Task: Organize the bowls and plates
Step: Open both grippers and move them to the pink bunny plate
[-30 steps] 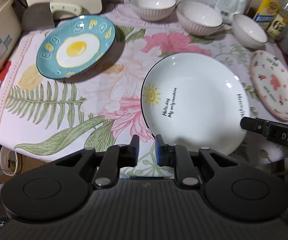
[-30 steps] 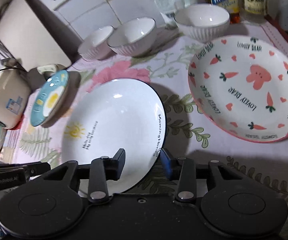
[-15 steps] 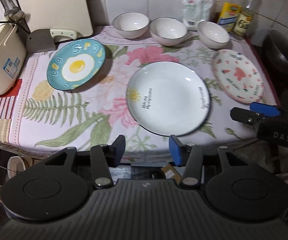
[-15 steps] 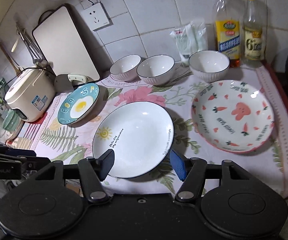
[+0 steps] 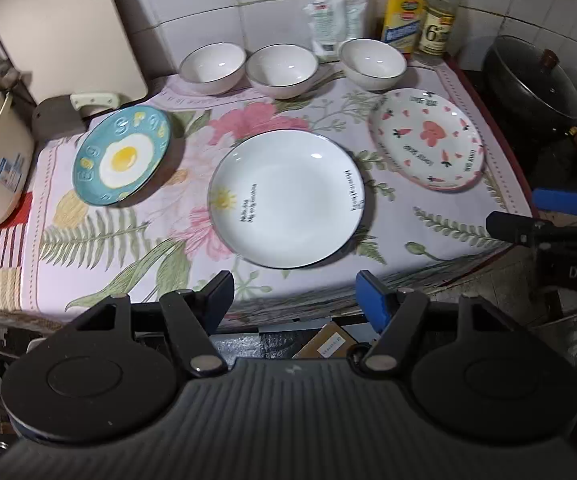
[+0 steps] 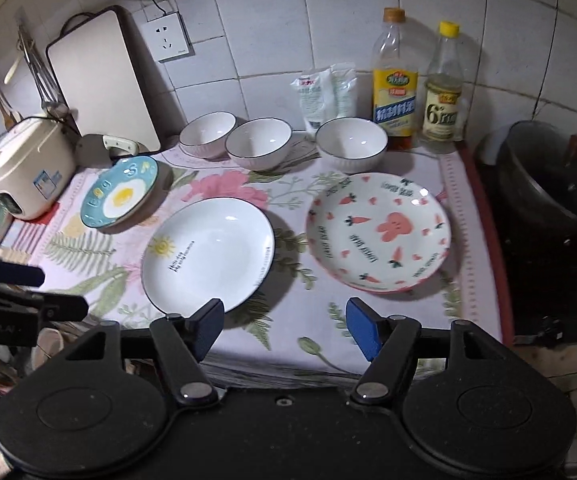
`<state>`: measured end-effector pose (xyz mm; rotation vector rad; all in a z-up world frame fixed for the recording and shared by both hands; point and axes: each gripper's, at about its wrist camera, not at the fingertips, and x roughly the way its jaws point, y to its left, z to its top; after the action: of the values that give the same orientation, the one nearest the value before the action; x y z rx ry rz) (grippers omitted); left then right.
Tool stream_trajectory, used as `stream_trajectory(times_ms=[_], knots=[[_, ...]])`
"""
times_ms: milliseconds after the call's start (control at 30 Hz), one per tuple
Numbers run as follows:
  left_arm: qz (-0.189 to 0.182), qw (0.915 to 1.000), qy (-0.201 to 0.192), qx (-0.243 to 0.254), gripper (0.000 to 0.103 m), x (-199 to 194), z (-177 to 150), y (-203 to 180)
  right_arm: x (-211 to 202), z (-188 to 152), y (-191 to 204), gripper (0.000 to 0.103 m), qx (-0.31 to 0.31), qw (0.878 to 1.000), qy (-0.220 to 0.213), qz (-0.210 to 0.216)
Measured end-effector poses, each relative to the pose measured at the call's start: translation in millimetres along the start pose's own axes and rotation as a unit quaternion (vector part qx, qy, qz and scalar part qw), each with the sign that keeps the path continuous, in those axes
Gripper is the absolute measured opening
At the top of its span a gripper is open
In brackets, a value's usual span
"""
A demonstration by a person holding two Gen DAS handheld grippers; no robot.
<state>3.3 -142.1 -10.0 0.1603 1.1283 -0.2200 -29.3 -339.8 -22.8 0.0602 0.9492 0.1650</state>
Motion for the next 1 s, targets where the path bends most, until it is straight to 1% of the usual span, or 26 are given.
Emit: stream_trajectory(times_ms=[200, 367, 667, 800, 867, 1000], knots=[[0.003, 0.9999, -0.003, 0.014, 0.072, 5, 16, -31, -10, 3, -16, 0.073, -0.020, 0.999, 0.013, -0.021], [0.005, 0.9999, 0.010, 0.009, 0.073, 19, 30, -59, -7, 7, -39, 0.074, -0.037, 0.998, 0.036, -0.033], [0.019, 0.9994, 0.029, -0.003, 0.075, 49, 51, -108, 10, 21, -92, 0.074, -0.059, 0.996, 0.061, -0.026], [0.023, 0.9990, 0.035, -0.014, 0.075, 63, 61, -119, 24, 28, -112, 0.074, -0.064, 0.996, 0.066, -0.021], [0.025, 0.9989, 0.038, -0.011, 0.075, 68, 66, -124, 31, 31, -119, 0.074, -0.069, 0.995, 0.072, -0.018], [0.030, 0.9985, 0.042, -0.019, 0.075, 79, 74, -130, 41, 36, -128, 0.073, -0.088, 0.994, 0.068, -0.006]])
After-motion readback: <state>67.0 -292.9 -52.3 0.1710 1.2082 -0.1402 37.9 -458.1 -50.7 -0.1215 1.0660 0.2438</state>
